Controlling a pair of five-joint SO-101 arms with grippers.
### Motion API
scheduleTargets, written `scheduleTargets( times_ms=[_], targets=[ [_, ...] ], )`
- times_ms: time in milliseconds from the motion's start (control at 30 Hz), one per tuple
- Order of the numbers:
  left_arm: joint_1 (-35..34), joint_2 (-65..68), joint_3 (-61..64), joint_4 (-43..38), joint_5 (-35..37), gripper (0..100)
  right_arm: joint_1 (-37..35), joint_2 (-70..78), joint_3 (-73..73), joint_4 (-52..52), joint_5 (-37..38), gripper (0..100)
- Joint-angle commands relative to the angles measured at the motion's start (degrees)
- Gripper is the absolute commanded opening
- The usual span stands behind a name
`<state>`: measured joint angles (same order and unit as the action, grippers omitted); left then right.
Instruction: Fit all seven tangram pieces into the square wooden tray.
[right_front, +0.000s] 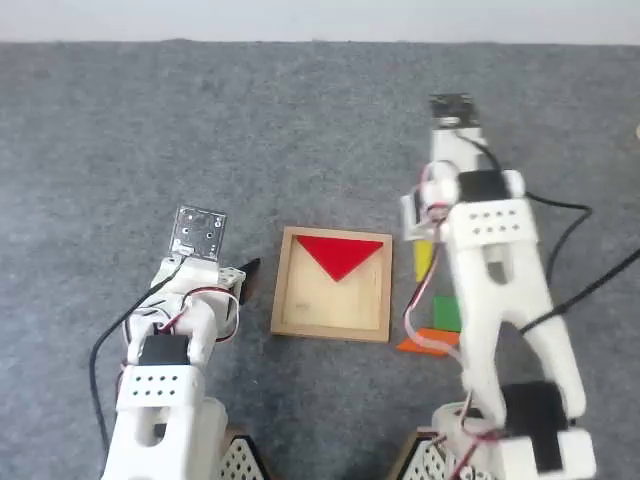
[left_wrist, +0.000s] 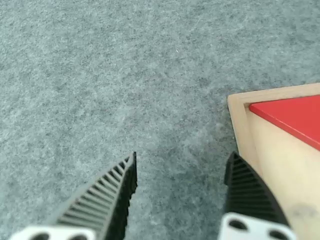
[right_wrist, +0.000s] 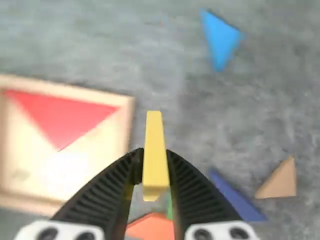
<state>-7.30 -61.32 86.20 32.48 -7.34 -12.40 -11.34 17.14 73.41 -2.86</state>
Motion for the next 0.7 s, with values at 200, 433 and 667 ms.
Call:
scheduleTargets(
  times_ms=[200,433,667],
  targets=[
    [-0.2,-1.3,-0.3,-1.2,0.3,28,-15.7,2.1,-0.2,-3.9,-0.7,3.6],
    [-0.1,-1.3,-0.2,-1.2,0.3,28,-15.8,6.7,3.1,-19.3,-22.3,4.4],
    [0.1,-0.9,1.1,-5.0,0.3,28,-16.0,6.9,4.7,-22.9,-40.9,11.8]
  ],
)
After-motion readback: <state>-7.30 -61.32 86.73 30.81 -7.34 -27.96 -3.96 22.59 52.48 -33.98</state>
